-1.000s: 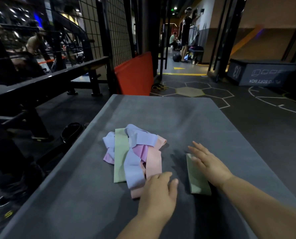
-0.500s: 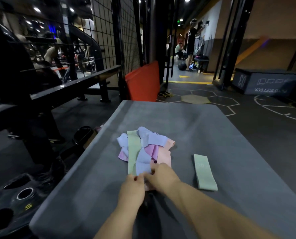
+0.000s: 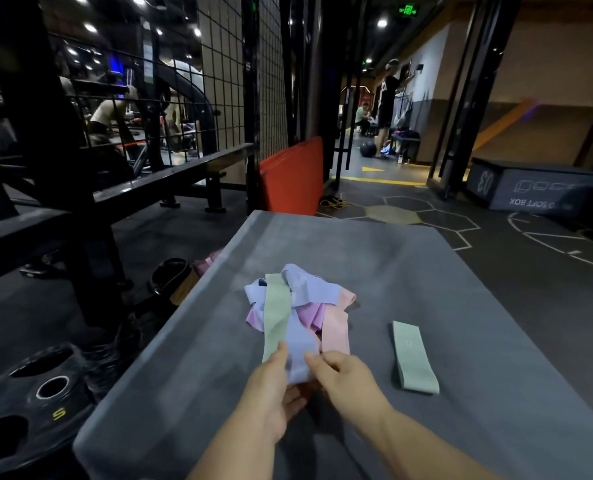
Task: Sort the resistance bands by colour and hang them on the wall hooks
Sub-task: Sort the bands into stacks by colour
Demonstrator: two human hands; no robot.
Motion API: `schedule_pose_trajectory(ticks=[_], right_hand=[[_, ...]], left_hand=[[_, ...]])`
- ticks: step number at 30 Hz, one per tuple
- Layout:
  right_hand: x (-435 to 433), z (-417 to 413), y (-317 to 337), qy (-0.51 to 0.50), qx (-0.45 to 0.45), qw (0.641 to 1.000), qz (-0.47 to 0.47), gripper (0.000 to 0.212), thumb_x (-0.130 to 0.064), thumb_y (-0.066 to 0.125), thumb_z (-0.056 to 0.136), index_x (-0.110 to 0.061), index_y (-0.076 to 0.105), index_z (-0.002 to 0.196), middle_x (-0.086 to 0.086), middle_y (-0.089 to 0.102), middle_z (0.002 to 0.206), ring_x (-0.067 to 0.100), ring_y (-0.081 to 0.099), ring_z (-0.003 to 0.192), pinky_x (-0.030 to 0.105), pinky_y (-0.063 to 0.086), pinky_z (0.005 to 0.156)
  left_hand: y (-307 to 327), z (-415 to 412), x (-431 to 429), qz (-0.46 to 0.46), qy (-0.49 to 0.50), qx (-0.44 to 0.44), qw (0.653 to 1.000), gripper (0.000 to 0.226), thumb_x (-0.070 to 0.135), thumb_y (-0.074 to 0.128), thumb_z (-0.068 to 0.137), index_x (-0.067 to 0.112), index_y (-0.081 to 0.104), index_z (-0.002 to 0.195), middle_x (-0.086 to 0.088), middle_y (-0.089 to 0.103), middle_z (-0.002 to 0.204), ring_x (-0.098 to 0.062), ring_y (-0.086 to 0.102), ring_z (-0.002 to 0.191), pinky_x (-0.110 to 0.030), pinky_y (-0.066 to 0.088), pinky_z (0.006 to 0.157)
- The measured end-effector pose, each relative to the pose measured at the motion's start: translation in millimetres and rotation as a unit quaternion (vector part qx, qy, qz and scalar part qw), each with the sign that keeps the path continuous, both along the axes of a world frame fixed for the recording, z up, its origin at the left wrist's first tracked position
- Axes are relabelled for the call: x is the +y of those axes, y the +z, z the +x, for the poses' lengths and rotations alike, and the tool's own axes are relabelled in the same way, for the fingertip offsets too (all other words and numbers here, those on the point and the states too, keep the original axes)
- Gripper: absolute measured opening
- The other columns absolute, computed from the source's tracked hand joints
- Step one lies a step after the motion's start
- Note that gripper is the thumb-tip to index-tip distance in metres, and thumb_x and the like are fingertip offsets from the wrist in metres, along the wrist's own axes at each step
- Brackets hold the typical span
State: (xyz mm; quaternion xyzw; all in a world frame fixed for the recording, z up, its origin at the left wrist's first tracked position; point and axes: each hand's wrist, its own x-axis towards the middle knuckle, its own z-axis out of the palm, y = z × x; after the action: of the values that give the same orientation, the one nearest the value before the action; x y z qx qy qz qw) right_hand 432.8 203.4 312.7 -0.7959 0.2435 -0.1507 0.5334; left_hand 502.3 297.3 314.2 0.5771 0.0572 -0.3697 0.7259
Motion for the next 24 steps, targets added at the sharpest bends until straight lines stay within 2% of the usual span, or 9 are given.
schedule_pose_trajectory(ticks=[2, 4, 7, 10, 13, 16, 19, 21, 24], right_hand=[[-1.0, -6.9, 1.2, 0.008, 0.003, 1.0, 0.006, 0.056, -0.034, 0.059, 0.092, -0.02, 0.047, 0.04, -0.011, 0.04, 0.046, 0.007, 0.034, 0.05, 0.016, 0.03, 0.05], [-1.9, -13.7, 0.9, 0.021, 0.007, 1.0, 0.02, 0.055, -0.032, 0.063, 0.091, -0.019, 0.039, 0.043, -0.007, 0.035, 0.049, 0.01, 0.029, 0.052, 0.019, 0.026, 0.047], [-5.5, -25.1, 0.1, 0.043, 0.019, 0.998, 0.032, 0.052, -0.026, 0.067, 0.088, -0.02, 0.037, 0.046, -0.006, 0.031, 0.049, 0.01, 0.027, 0.05, 0.019, 0.024, 0.046], [-11.8, -35.8, -0.4, 0.045, 0.051, 0.998, -0.003, 0.055, -0.026, 0.071, 0.084, -0.019, 0.036, 0.042, -0.009, 0.032, 0.046, 0.006, 0.028, 0.047, 0.018, 0.025, 0.046], [-20.9, -42.2, -3.7, 0.024, 0.087, 0.995, -0.033, 0.045, -0.03, 0.075, 0.075, -0.018, 0.043, 0.046, -0.009, 0.042, 0.046, 0.005, 0.036, 0.047, 0.018, 0.032, 0.049], [-30.1, -47.2, -5.8, 0.011, 0.107, 0.993, -0.04, 0.04, -0.028, 0.076, 0.071, -0.018, 0.045, 0.048, -0.007, 0.045, 0.048, 0.006, 0.038, 0.047, 0.018, 0.034, 0.05], [-36.4, -51.0, -6.7, 0.006, 0.123, 0.99, -0.072, 0.038, -0.026, 0.075, 0.069, -0.018, 0.044, 0.05, -0.007, 0.046, 0.049, 0.005, 0.037, 0.048, 0.017, 0.033, 0.05], [-39.8, -53.6, -8.0, 0.008, 0.133, 0.985, -0.107, 0.032, -0.027, 0.076, 0.064, -0.02, 0.046, 0.056, -0.007, 0.047, 0.049, 0.005, 0.038, 0.048, 0.017, 0.033, 0.05], [-43.5, -59.1, -5.7, 0.056, 0.156, 0.983, -0.084, 0.033, -0.022, 0.072, 0.062, -0.024, 0.048, 0.085, -0.005, 0.048, 0.053, 0.01, 0.038, 0.052, 0.023, 0.033, 0.052]], left_hand=[[-0.3, 1.7, -0.5, -0.012, 0.013, 0.01, 1.0, 0.032, 0.031, 0.048, 0.099, 0.003, 0.062, 0.107, -0.018, 0.073, 0.088, -0.033, 0.069, 0.083, -0.042, 0.054, 0.081], [-1.7, 4.3, -1.4, -0.022, 0.023, 0.024, 0.999, 0.032, 0.027, 0.053, 0.096, -0.001, 0.061, 0.11, -0.021, 0.07, 0.099, -0.037, 0.067, 0.089, -0.045, 0.054, 0.081], [-4.7, 5.2, -3.0, -0.031, 0.025, 0.048, 0.998, 0.035, 0.028, 0.056, 0.094, -0.001, 0.062, 0.112, -0.023, 0.067, 0.108, -0.041, 0.064, 0.099, -0.054, 0.052, 0.088], [-8.6, 6.1, -6.3, -0.048, 0.025, 0.06, 0.997, 0.033, 0.027, 0.054, 0.094, 0.002, 0.062, 0.114, -0.019, 0.067, 0.109, -0.036, 0.063, 0.101, -0.047, 0.051, 0.088], [-9.5, 6.4, -11.6, -0.067, 0.03, 0.039, 0.997, 0.025, 0.017, 0.05, 0.097, 0.002, 0.06, 0.114, -0.018, 0.068, 0.104, -0.031, 0.064, 0.094, -0.039, 0.051, 0.076], [-8.7, 4.0, -14.7, -0.079, 0.022, 0.026, 0.996, 0.023, 0.009, 0.047, 0.098, 0.003, 0.059, 0.117, -0.018, 0.069, 0.107, -0.031, 0.065, 0.098, -0.04, 0.053, 0.08], [-10.0, 2.3, -17.0, -0.079, 0.022, 0.016, 0.996, 0.025, 0.006, 0.047, 0.097, 0.004, 0.059, 0.119, -0.017, 0.07, 0.107, -0.031, 0.066, 0.099, -0.037, 0.053, 0.073], [-9.7, 0.1, -18.3, -0.075, 0.025, 0.015, 0.997, 0.026, 0.004, 0.046, 0.097, 0.004, 0.058, 0.12, -0.018, 0.069, 0.108, -0.03, 0.066, 0.098, -0.036, 0.052, 0.069], [-9.9, -3.2, -20.4, -0.065, 0.021, 0.017, 0.998, 0.025, 0.007, 0.05, 0.097, 0.003, 0.056, 0.121, -0.017, 0.068, 0.108, -0.029, 0.065, 0.096, -0.036, 0.052, 0.069]])
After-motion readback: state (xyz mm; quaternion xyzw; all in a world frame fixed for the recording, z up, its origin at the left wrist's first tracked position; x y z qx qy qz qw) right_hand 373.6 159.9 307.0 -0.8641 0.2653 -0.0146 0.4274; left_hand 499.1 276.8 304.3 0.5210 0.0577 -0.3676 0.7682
